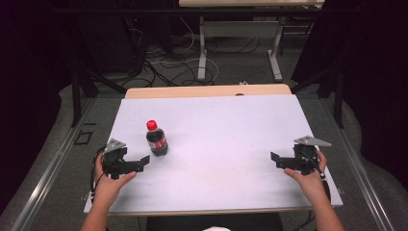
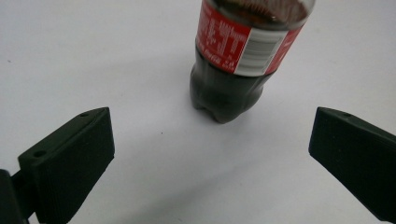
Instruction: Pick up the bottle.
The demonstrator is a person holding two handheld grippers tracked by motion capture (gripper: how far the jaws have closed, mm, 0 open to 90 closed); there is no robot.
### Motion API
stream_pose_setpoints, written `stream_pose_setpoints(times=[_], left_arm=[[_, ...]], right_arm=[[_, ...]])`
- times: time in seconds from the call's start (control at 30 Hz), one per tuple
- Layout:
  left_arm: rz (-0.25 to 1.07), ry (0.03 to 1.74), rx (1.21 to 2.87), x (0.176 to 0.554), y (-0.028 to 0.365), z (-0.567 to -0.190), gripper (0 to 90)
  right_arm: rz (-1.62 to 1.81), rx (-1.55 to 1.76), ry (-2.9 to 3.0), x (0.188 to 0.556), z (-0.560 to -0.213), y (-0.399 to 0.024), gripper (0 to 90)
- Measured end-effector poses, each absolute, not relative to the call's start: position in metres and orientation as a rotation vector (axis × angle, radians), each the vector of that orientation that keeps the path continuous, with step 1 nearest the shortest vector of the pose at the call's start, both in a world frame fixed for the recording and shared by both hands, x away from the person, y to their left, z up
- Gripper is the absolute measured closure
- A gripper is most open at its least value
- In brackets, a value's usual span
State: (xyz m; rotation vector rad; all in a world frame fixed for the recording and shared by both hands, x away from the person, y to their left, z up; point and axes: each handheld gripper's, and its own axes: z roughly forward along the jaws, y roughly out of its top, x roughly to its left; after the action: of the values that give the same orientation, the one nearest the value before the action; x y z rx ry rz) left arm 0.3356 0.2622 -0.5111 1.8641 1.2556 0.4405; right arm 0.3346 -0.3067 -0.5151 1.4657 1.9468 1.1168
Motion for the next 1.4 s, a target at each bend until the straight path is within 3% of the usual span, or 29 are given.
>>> stream_pose_setpoints(times=[0.1,0.73,1.07,1.23,1.3,1.4], left_arm=[[0.427,1.246,1.815,0.334,0.264,-0.505,0.5],[0.43,1.16,1.914,0.356,0.238,-0.474,0.6],[0.431,1.171,1.931,0.379,0.222,-0.487,1.2],[0.482,1.174,1.959,0.387,0.217,-0.495,8.8],[0.462,1.189,1.948,0.388,0.215,-0.499,13.8],[0.438,1.198,1.956,0.391,0.214,-0.505,14.6]], right_arm=[[1.123,1.482,1.964,0.332,-0.51,-0.306,0.0],[0.992,1.376,2.143,0.342,-0.481,-0.286,1.9],[1.021,1.348,2.161,0.351,-0.469,-0.276,3.0],[1.047,1.343,2.173,0.353,-0.47,-0.27,3.0],[1.05,1.336,2.181,0.353,-0.473,-0.269,3.0],[1.038,1.341,2.184,0.353,-0.475,-0.269,3.0]])
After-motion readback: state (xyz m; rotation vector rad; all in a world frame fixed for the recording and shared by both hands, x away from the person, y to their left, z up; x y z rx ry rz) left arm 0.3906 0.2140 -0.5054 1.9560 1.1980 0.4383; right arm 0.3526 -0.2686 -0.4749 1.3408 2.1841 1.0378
